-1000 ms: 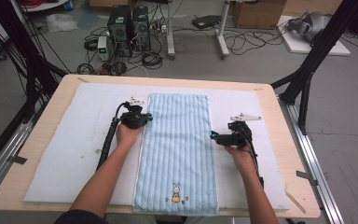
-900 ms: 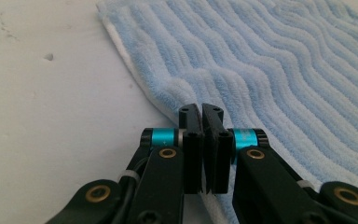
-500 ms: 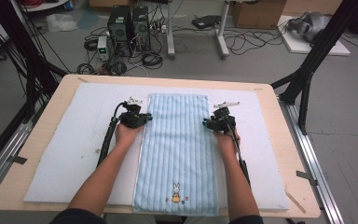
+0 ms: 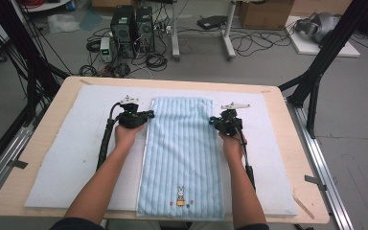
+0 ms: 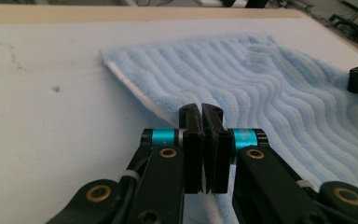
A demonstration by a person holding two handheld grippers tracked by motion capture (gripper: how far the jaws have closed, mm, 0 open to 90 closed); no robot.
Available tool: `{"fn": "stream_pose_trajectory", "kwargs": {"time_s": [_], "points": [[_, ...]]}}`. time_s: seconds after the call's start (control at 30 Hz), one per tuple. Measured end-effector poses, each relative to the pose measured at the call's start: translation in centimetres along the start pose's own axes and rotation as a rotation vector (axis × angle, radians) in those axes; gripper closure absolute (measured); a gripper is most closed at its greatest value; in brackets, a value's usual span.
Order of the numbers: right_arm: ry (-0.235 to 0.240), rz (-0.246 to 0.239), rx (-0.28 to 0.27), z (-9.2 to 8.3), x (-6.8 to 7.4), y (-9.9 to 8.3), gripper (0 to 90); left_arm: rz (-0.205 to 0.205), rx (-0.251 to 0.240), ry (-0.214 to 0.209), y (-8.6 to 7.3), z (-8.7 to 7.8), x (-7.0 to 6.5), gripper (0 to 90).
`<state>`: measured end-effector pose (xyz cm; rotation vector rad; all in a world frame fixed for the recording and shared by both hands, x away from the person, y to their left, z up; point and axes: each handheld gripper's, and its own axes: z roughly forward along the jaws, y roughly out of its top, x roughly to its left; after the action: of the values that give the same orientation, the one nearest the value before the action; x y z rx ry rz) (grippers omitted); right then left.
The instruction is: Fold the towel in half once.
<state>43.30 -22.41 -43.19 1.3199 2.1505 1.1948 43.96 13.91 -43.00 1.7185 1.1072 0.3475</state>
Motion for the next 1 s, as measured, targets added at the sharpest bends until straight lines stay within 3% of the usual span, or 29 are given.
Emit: {"fn": "stream_pose_trajectory", "kwargs": {"time_s": [0.1,0.2,0.53,0.77,1.0], "points": [[0.034,-0.002,-0.009,-0.8,0.1,-0.3,85.6,0.011,-0.012,-0.03,-0.2,-0.8,-0.6,86.5],[0.062,-0.019,-0.012,-1.6,0.5,-0.7,85.6,0.062,-0.01,-0.046,-0.6,-1.7,-1.3,86.4],[0.113,-0.08,-0.044,-4.5,2.2,-1.8,85.6,0.081,-0.014,-0.121,-1.7,-4.1,-3.2,86.3],[0.147,-0.092,-0.078,-6.7,3.0,-3.8,85.4,0.144,0.002,-0.133,-3.4,-5.5,-4.6,86.1],[0.151,-0.103,-0.073,-8.0,3.7,-4.9,85.0,0.092,-0.029,-0.182,-5.2,-7.0,-4.9,85.8]]}}
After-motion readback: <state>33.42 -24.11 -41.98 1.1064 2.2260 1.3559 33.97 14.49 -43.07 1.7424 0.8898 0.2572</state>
